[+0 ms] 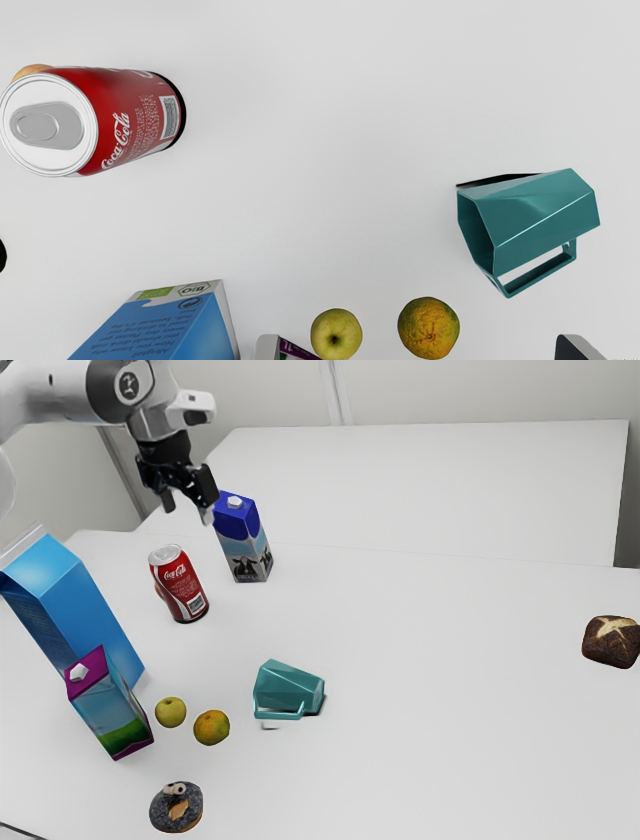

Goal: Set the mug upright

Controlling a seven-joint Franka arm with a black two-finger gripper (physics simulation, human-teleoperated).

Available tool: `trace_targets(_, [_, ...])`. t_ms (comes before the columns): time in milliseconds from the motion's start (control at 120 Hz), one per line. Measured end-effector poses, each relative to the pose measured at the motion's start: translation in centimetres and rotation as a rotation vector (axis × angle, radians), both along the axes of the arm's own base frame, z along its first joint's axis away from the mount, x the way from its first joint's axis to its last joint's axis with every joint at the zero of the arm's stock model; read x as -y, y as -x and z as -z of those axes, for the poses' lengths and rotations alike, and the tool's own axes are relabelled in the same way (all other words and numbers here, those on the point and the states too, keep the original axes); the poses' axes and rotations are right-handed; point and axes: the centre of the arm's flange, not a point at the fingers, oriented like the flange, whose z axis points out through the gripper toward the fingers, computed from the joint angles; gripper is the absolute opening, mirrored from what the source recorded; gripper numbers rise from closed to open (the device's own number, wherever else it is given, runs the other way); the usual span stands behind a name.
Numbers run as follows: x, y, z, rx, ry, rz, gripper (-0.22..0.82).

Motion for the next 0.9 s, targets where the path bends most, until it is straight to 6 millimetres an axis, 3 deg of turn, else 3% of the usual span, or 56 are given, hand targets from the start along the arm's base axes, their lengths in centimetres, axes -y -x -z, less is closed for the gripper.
trace_targets(117, [-0.4, 0.1, 0.5, 0.008, 0.013, 0.004, 0.6])
trace_targets(200, [-0.6, 0.5, 2.0, -0.015, 0.086, -0.01, 0.6])
trace_targets(383, [-2.1, 4.4, 8.5, -0.117, 0.394, -0.124, 0.6])
trace_targets(558, [-4.6, 3.7, 14.4, -0.155, 0.628, -0.3, 0.6])
trace_targets(617, [-3.6, 3.5, 16.4, -0.175, 0.683, -0.328, 0.6])
trace_targets(742, [0.6, 3.0, 19.9, -0.235, 0.753, -0.331, 0.6])
trace_targets(900, [0.9, 3.5, 24.2, -0.294, 0.803, -0.404, 0.6])
